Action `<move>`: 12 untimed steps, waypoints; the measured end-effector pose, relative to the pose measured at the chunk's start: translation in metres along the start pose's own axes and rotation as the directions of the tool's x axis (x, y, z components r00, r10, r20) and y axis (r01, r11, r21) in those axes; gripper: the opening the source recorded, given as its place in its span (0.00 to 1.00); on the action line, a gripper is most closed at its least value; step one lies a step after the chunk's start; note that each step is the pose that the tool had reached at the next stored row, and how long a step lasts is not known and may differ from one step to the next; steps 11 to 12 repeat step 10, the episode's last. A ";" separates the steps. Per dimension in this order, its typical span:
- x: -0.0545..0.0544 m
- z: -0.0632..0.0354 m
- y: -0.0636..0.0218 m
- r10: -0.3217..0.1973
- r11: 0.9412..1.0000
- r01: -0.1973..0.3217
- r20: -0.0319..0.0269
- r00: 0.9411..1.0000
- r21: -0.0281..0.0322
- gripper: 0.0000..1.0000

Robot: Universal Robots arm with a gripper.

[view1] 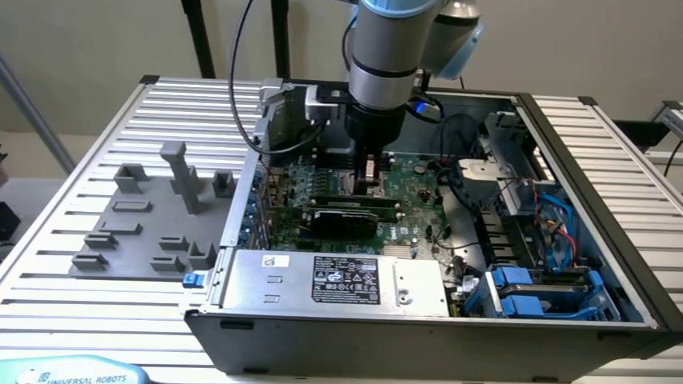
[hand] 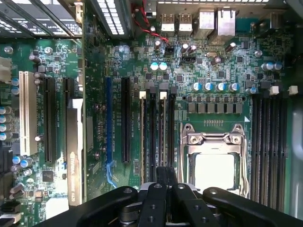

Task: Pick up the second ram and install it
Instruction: 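Press down the second ram until it locks into place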

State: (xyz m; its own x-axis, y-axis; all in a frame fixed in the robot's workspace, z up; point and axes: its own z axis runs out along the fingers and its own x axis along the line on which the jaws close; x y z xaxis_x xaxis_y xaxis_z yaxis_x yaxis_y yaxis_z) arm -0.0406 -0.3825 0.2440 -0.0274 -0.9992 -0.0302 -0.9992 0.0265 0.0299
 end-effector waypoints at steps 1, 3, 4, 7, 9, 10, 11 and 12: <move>0.000 -0.0014 0.0000 0.000 1.000 0.000 0.000 1.000 -0.001 0.11; 0.000 -0.0015 0.0000 0.000 1.000 0.000 0.001 1.000 -0.001 0.11; 0.000 -0.0015 0.0000 0.000 1.000 0.000 0.001 1.000 -0.001 0.11; 0.000 -0.0015 0.0000 0.000 1.000 0.000 0.000 1.000 -0.001 0.11; 0.000 -0.0015 0.0000 0.000 1.000 0.000 0.000 1.000 -0.001 0.11; 0.000 -0.0016 0.0000 0.000 1.000 0.000 0.000 1.000 -0.001 0.11; 0.000 -0.0016 0.0000 0.000 1.000 0.000 0.000 1.000 -0.001 0.11; 0.000 -0.0016 0.0000 0.000 1.000 0.000 0.000 1.000 -0.001 0.11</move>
